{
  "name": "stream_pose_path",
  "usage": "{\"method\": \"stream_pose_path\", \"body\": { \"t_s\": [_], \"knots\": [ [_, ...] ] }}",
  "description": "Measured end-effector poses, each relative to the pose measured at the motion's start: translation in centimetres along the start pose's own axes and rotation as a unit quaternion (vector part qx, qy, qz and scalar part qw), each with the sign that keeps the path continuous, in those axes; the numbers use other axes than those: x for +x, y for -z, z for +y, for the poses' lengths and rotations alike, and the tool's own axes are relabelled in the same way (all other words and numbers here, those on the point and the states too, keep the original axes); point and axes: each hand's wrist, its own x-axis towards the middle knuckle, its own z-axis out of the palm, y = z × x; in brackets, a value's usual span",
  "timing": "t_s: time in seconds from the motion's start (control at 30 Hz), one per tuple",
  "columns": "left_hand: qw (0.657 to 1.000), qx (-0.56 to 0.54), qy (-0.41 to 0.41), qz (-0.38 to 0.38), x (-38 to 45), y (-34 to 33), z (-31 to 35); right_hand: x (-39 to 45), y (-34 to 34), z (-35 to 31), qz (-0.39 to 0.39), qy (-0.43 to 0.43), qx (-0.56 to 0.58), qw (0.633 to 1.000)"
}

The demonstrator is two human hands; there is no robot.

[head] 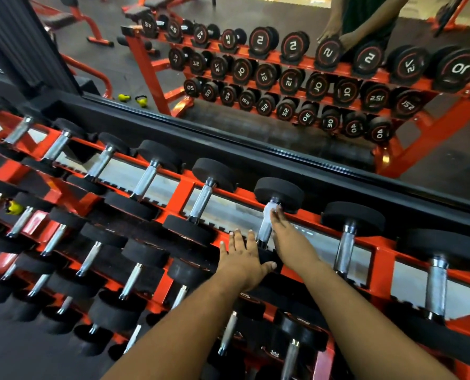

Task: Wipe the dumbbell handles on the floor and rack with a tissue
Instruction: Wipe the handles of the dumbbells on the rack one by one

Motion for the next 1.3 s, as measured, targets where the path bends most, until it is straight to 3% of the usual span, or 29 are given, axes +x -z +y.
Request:
{"method": "stream_pose_path", "body": {
  "t_s": [0.13,0.3,0.4,0.5,0.77,1.0,1.13,1.3],
  "knots": [
    [1.000,-0.005,0.001,0.002,0.1,-0.1,-0.1,-0.3,-0.6,-0.9,0.011,-0.051,0.220,0.974],
    [1.000,-0.008,0.002,0.000,0.2,-0.1,0.0,-2.3,-1.2,-0.9,-0.018,-0.090,0.333,0.939],
    [1.000,-0.001,0.004,0.003,0.2,-0.2,0.0,-0.5,-0.7,-1.3,0.002,-0.125,0.393,0.911],
    [1.000,0.004,0.004,0.003,0.2,-0.1,0.0,1.1,-1.4,-1.3,0.013,-0.153,0.402,0.903],
    [1.000,-0.008,0.003,0.004,0.1,-0.1,0.0,-1.4,-2.1,-1.5,-0.054,-0.181,0.435,0.881],
    [1.000,-0.003,0.007,0.006,0.0,-0.1,0.1,1.9,-0.9,-2.9,0.033,-0.211,0.499,0.840],
    [1.000,-0.003,0.004,0.003,0.0,0.1,0.1,-0.4,-1.0,-2.0,-0.042,-0.177,0.442,0.878],
    [1.000,-0.003,0.003,-0.001,-0.1,0.2,0.2,-1.2,-1.2,-1.2,-0.076,-0.183,0.473,0.859]
  ]
}}
